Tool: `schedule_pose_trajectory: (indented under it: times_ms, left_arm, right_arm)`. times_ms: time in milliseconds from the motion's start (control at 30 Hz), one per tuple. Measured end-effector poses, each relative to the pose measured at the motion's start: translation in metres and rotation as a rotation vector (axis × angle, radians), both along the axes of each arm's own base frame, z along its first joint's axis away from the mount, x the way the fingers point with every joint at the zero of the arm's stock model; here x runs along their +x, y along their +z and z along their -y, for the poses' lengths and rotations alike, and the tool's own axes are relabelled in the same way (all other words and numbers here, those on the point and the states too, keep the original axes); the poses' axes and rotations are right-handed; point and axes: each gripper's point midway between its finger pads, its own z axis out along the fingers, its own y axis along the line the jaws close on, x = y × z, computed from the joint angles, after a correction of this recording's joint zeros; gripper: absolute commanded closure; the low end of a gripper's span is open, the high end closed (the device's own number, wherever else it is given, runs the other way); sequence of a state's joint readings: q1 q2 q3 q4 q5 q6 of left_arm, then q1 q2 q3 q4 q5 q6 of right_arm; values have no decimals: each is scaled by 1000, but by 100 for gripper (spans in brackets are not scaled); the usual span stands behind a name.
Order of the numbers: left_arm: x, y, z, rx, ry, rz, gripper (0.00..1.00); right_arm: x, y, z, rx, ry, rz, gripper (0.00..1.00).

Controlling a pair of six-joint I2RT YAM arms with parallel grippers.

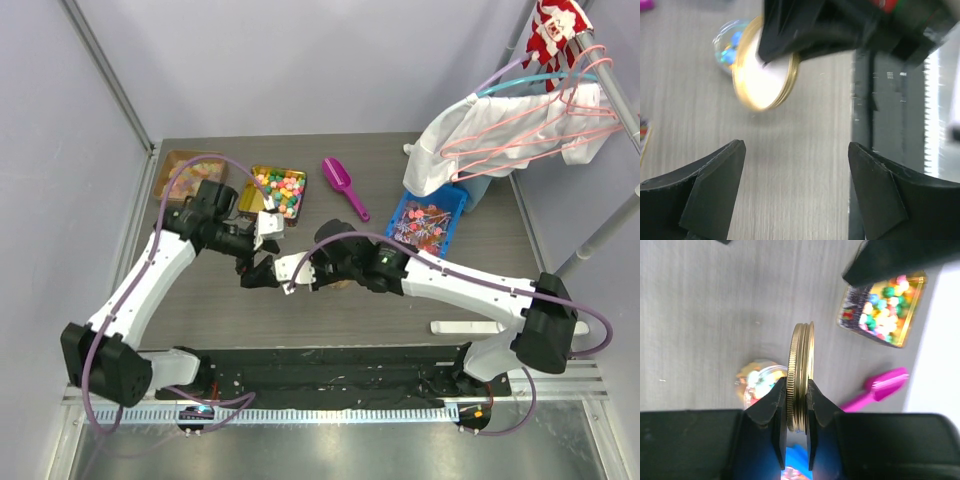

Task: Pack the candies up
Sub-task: Pick up the bottle lid at the center of the board.

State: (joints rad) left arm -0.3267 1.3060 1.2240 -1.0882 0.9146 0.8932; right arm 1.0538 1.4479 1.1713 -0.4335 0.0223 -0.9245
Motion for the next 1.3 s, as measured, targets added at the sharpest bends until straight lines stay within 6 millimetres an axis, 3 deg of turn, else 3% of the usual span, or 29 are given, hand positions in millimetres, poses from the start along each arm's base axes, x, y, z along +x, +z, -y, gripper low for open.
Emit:
schedule_pose_trajectory:
  times_ms: [100, 267, 400, 667, 900, 1133, 1300]
  left_arm:
    - [6, -9, -7, 25, 76, 64, 11]
    - [30, -25, -11, 51, 168, 132, 8]
    - [36, -35, -10, 40, 191, 150, 6]
    - [18, -20, 6, -104, 105, 185, 0]
    - [3, -8, 20, -208, 17, 142, 0]
    - [-2, -16, 29, -219, -20, 77, 4]
    - [-1, -17, 32, -224, -29, 57, 14]
  right_arm:
    - [-1, 7, 2, 57, -23, -95, 84]
    - [4, 36, 0, 194, -49, -238, 84]
    - [-2, 43, 2, 259, -41, -358, 84]
    - [-28, 35, 15, 280, -3, -615, 83]
    - [-43, 32, 9, 288, 30, -730, 82]
    - [-37, 38, -9, 332, 27, -784, 82]
    - [-28, 27, -20, 330, 11, -817, 83]
